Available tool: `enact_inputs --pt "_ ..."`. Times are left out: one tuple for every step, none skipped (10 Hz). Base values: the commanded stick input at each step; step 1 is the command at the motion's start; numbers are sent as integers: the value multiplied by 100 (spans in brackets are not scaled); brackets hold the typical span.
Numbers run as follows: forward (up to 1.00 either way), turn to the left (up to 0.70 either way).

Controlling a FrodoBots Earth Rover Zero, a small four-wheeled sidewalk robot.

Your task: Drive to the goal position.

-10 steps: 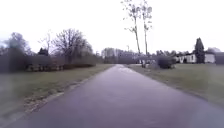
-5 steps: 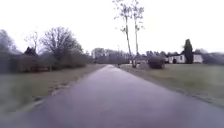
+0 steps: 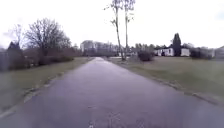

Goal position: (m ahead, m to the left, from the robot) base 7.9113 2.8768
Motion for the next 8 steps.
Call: enact_inputs --pt "100 0" --pt "100 0" --pt "100 0" --pt "100 0" --pt "100 0" --pt "100 0" --pt "100 0" --pt "100 0"
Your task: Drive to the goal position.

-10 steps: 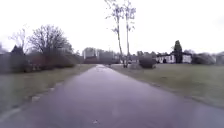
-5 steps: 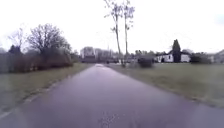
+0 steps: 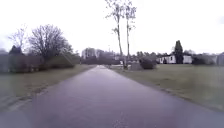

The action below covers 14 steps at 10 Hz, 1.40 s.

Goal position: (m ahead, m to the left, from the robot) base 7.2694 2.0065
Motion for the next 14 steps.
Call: enact_inputs --pt "100 0" --pt "100 0" --pt "100 0" --pt "100 0" --pt "100 0" --pt "100 0" --pt "100 0" --pt "100 0" --pt "100 0" --pt "100 0" --pt "100 0" --pt "100 0" --pt "100 0" --pt "100 0"
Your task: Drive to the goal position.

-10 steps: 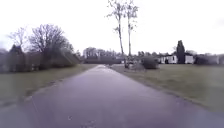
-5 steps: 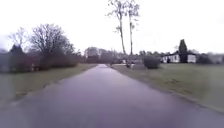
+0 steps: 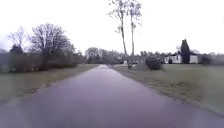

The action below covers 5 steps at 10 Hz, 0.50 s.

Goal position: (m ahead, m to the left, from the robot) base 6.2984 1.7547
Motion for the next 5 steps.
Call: enact_inputs --pt "100 0" --pt "100 26" --pt "100 34" --pt "100 26" --pt "100 18"
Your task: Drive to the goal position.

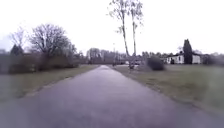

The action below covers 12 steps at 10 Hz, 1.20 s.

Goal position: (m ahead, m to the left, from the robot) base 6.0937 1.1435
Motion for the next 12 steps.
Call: enact_inputs --pt "100 9" --pt "100 1" --pt "100 0" --pt "100 0" --pt "100 0" --pt "100 0" --pt "100 0" --pt "100 0" --pt "100 0" --pt "100 0" --pt "100 0" --pt "100 0"
